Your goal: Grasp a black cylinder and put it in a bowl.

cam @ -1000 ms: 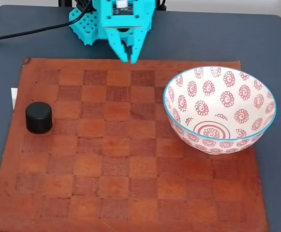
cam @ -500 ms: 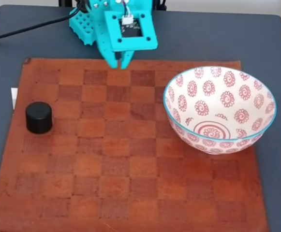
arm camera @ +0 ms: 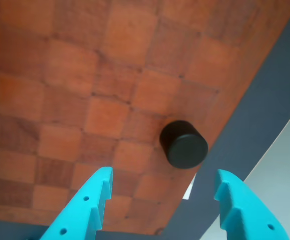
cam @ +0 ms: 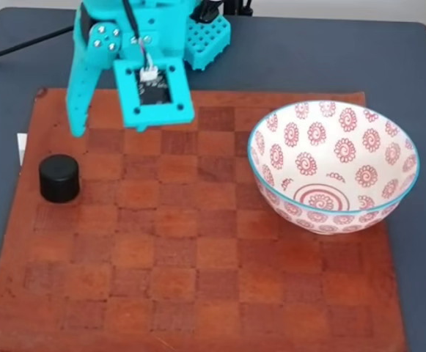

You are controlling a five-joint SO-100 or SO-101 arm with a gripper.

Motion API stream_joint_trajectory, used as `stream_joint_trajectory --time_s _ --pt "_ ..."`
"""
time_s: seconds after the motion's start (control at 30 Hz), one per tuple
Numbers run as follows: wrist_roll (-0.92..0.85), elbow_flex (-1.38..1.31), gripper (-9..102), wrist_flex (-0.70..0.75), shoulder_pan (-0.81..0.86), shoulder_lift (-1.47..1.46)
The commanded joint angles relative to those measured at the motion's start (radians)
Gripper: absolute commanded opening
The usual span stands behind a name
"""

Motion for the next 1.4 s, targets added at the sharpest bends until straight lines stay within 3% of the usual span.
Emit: stream_joint_trajectory --time_s 0.0,0.27,0.5,0.97,1.37 --pt "-0.031 -0.043 26 0.009 0.040 -0.021" --pt "-0.100 -0.043 26 -0.003 0.077 -0.109" --pt "-0.126 -0.043 34 -0.008 0.103 -0.176" --pt "-0.149 -0.221 34 0.000 0.106 -0.390" --pt "-0.149 -0.218 34 0.006 0.156 -0.433"
